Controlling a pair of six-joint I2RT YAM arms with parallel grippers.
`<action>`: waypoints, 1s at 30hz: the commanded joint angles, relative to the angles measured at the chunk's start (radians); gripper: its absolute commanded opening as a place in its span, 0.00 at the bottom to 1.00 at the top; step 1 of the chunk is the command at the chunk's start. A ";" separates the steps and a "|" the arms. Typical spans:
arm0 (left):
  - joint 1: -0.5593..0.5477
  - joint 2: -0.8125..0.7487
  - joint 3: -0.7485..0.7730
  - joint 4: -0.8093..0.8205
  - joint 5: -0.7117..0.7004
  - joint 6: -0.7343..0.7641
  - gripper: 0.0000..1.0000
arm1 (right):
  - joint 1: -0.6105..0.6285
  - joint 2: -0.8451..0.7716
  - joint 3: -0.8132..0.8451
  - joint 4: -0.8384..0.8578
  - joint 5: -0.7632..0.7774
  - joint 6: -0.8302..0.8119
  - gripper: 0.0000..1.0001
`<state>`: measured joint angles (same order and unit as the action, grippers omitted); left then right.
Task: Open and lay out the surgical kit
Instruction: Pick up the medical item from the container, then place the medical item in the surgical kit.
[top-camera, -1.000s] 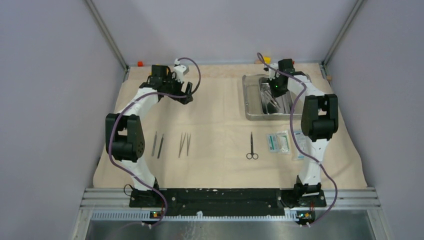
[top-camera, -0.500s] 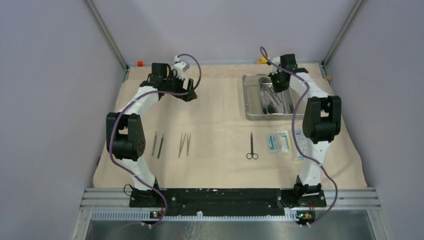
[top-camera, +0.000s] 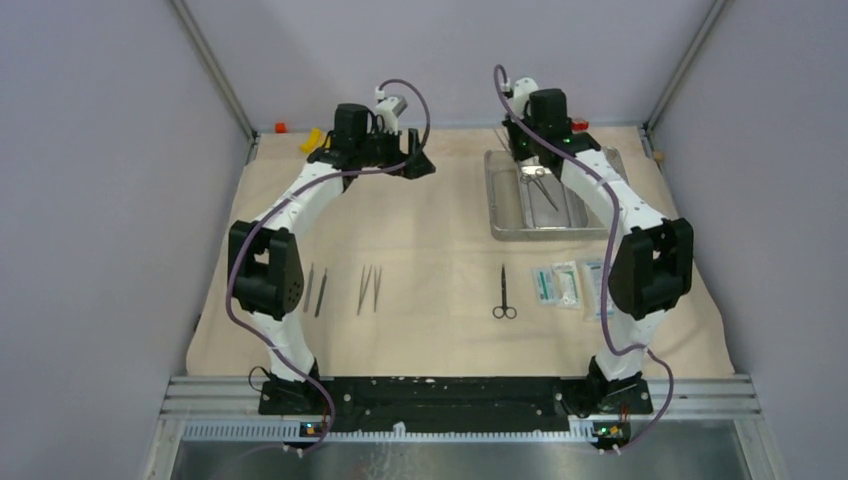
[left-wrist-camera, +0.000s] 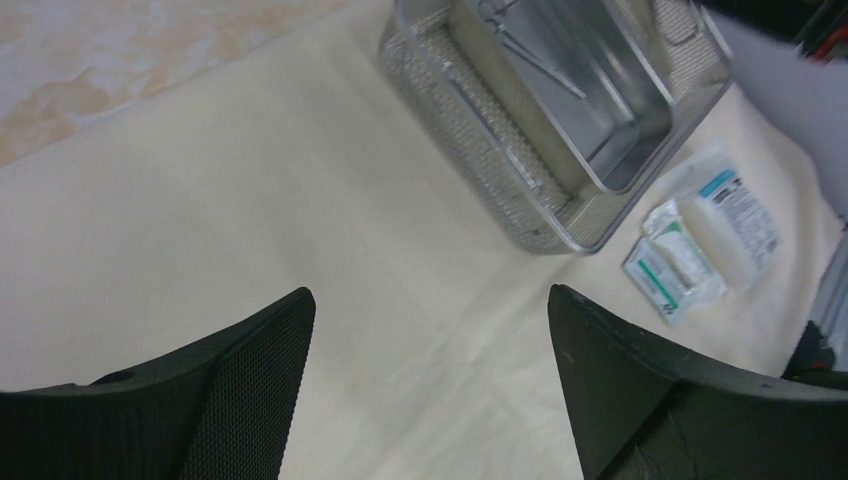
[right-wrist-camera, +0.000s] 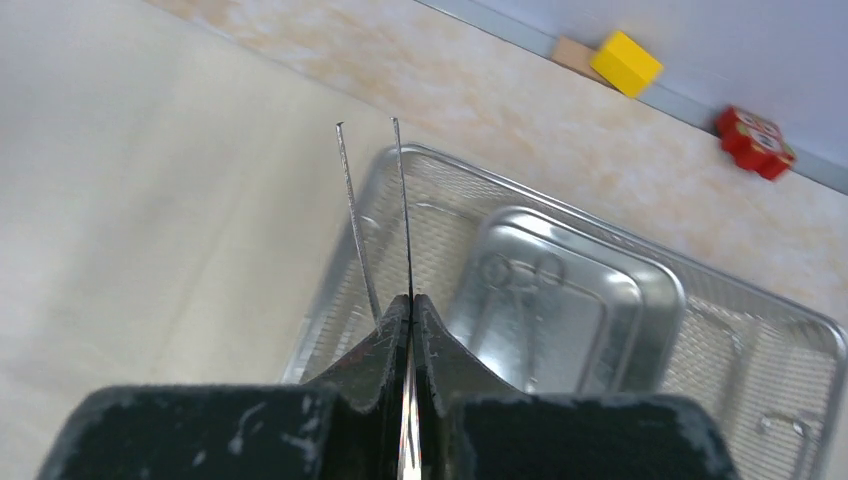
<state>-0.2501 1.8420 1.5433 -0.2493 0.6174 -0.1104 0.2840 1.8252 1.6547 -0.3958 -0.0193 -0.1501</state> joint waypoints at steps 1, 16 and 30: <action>-0.066 0.029 0.107 0.094 0.029 -0.195 0.90 | 0.070 -0.032 0.000 0.052 -0.017 0.120 0.00; -0.081 0.209 0.263 0.214 0.136 -0.580 0.76 | 0.166 -0.055 -0.040 0.027 -0.075 0.211 0.00; -0.091 0.342 0.398 0.212 0.150 -0.687 0.56 | 0.171 -0.050 -0.061 0.025 -0.089 0.215 0.00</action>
<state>-0.3367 2.1666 1.8805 -0.0635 0.7639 -0.7689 0.4427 1.8202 1.5902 -0.3897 -0.0929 0.0540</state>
